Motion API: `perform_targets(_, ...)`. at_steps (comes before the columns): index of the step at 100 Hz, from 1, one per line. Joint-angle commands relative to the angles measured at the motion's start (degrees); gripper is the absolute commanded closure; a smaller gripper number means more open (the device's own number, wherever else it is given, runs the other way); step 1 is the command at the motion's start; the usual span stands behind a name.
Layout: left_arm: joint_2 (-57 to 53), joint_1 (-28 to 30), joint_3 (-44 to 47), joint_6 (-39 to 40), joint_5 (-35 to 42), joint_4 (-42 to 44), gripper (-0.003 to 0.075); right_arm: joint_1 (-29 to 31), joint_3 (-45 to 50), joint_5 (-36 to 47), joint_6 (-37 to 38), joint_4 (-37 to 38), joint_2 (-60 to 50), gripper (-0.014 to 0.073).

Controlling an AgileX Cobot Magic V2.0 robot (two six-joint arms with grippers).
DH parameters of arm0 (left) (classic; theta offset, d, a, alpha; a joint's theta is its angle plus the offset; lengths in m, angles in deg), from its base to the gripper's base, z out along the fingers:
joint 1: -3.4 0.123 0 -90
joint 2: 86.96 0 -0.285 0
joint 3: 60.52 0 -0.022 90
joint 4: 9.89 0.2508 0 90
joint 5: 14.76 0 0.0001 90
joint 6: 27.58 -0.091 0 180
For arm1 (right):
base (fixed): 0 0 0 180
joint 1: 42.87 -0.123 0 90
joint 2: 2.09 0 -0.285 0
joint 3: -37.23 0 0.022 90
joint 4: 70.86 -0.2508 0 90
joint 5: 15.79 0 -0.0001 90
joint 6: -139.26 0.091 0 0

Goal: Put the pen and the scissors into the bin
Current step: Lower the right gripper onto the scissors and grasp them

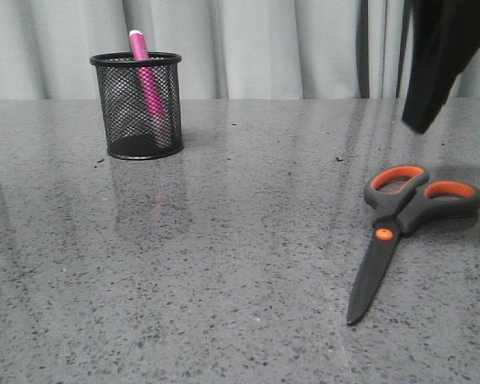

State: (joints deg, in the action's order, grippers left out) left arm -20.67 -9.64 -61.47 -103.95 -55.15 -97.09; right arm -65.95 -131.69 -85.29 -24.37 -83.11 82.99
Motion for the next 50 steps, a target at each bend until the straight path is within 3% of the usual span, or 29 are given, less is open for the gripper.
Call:
perform_targets(1,-1.1,-1.5,-1.6,0.7,0.3,-2.7,0.0429,-1.6,-2.0,-0.2,2.8,-1.2,-0.2,0.0116)
perform_targets(25,-1.1,-5.9,-1.6,0.7,0.3,-2.5,0.0429,-5.0,-2.0,7.8,13.0,-1.2,3.8,0.0143)
perform_targets(50,-2.1,-9.3,-1.6,0.7,-0.7,0.9,0.0429,-5.9,-2.0,6.7,19.9,3.6,7.7,0.0142)
